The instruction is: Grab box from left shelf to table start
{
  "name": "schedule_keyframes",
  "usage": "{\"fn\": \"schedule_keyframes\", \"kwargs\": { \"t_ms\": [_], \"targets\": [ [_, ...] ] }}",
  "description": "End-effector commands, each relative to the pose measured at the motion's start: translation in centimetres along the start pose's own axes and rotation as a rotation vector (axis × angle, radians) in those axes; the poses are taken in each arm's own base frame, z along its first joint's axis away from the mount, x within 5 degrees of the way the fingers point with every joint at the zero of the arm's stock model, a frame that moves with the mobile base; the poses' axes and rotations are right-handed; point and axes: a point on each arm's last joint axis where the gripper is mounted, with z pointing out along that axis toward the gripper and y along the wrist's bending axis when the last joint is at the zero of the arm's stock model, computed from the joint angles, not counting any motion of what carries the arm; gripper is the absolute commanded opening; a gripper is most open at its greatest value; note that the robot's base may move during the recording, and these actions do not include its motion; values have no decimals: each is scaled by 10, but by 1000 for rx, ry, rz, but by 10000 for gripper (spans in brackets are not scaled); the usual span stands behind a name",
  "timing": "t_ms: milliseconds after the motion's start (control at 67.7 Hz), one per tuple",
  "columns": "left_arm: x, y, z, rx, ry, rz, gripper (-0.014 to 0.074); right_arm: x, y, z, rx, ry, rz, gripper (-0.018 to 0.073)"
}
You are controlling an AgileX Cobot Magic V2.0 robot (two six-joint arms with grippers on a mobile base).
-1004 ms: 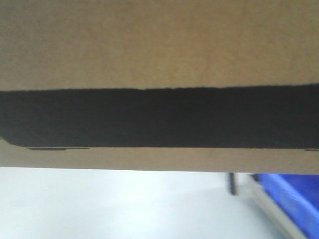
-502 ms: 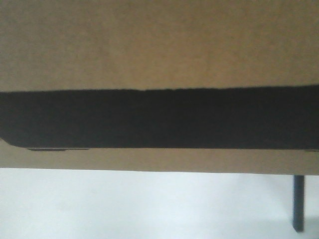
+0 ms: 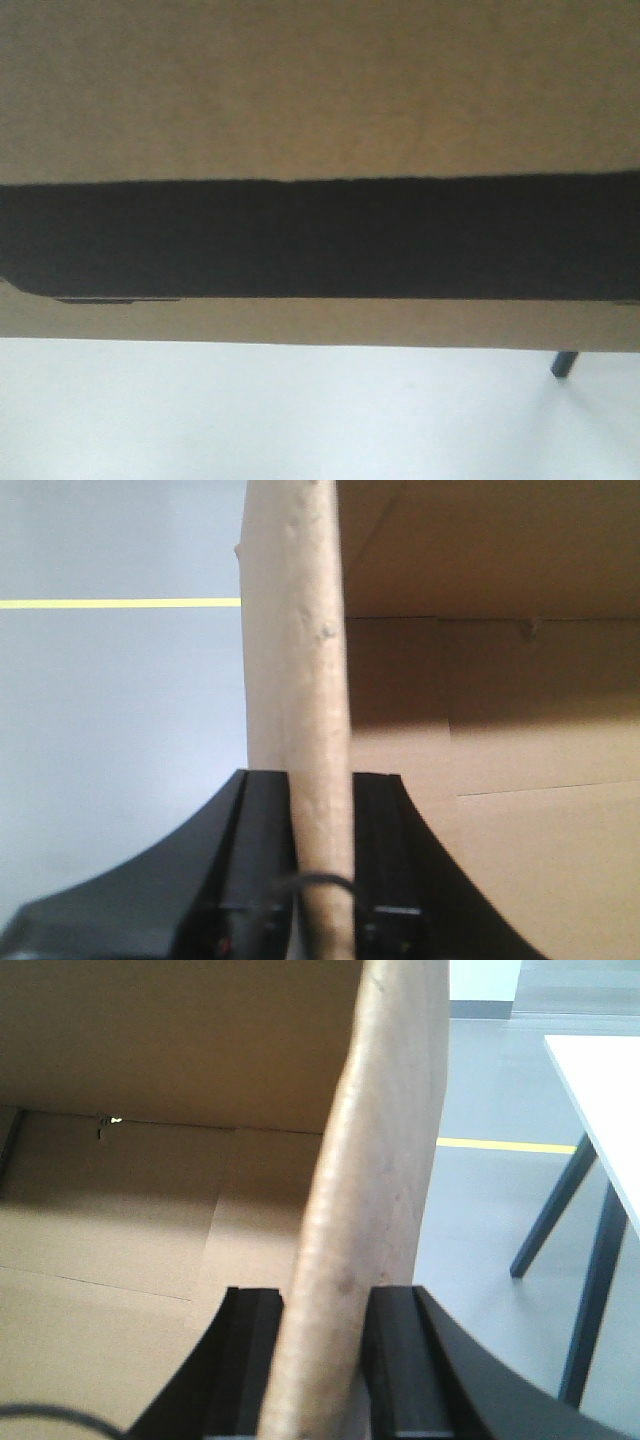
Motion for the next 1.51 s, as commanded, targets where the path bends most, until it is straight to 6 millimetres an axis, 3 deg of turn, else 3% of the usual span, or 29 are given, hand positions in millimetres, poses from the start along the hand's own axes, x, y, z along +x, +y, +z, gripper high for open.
{"fn": "schedule_keyframes", "kwargs": {
  "t_ms": [0, 1491],
  "targets": [
    [-25, -17, -15, 224, -199, -84, -92, -21, 3, -3, -34, -159, 1, 57],
    [-25, -17, -15, 223, -197, -84, -92, -21, 3, -3, -34, -159, 1, 57]
  ]
}}
